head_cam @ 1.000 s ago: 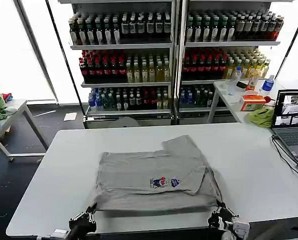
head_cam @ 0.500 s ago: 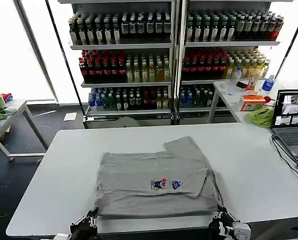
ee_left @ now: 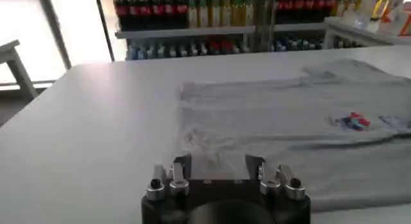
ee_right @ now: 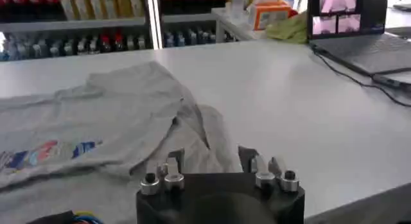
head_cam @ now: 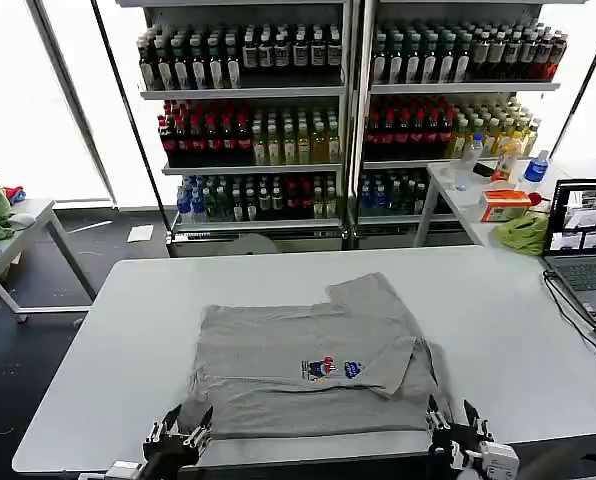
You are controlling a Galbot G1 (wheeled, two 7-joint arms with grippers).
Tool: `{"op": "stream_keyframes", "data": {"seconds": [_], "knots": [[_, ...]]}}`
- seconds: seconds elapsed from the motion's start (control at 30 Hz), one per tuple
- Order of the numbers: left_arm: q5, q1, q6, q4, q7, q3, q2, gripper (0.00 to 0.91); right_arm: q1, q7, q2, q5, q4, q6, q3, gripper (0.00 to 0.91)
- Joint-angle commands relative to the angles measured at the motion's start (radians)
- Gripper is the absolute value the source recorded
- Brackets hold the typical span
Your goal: Fold and organize the clothes.
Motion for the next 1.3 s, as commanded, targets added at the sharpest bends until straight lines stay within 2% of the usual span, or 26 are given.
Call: {"op": "stream_keyframes", "data": {"seconds": [0.03, 0.13, 0.27, 0.5, 0.7, 0.83, 0.9, 1.0, 1.3], "knots": [[-0.005, -0.044, -0.009, -0.043, 0.003, -0.014, 0.007, 0.907, 0.047, -0.006, 0.004, 0.036, 0.031, 0.0, 0.053, 0.907], [-0.036, -0.1, -0.003, -0.044, 0.007, -0.037, 0.014, 0.907, 0.111, -0.019, 0.001, 0.067, -0.01, 0.0, 0.087, 0.907], [-0.107, -0.193, 0.019, -0.037, 0.012, -0.084, 0.05, 0.907, 0.229, -0.068, -0.019, 0.129, -0.059, -0.002, 0.12, 0.907], [-0.147, -0.299, 0.013, 0.043, 0.046, -0.089, 0.172, 0.907, 0.426, -0.142, -0.062, 0.163, -0.197, -0.001, 0.103, 0.907], [-0.161, -0.437, 0.013, 0.132, 0.073, -0.035, 0.246, 0.907, 0.594, -0.149, -0.106, 0.157, -0.347, -0.002, 0.046, 0.907], [-0.201, -0.547, 0.034, 0.193, 0.074, 0.007, 0.244, 0.907, 0.703, -0.151, -0.131, 0.166, -0.418, -0.002, 0.01, 0.907], [-0.218, -0.601, 0.042, 0.242, 0.074, 0.039, 0.241, 0.907, 0.8, -0.141, -0.141, 0.164, -0.501, -0.002, -0.029, 0.907], [-0.246, -0.653, 0.041, 0.303, 0.071, 0.09, 0.261, 0.907, 0.9, -0.09, -0.128, 0.154, -0.61, -0.001, -0.08, 0.907], [-0.394, -0.83, 0.068, 0.508, 0.079, 0.173, 0.31, 0.907, 1.09, -0.107, -0.08, 0.151, -0.811, -0.001, -0.223, 0.907]]}}
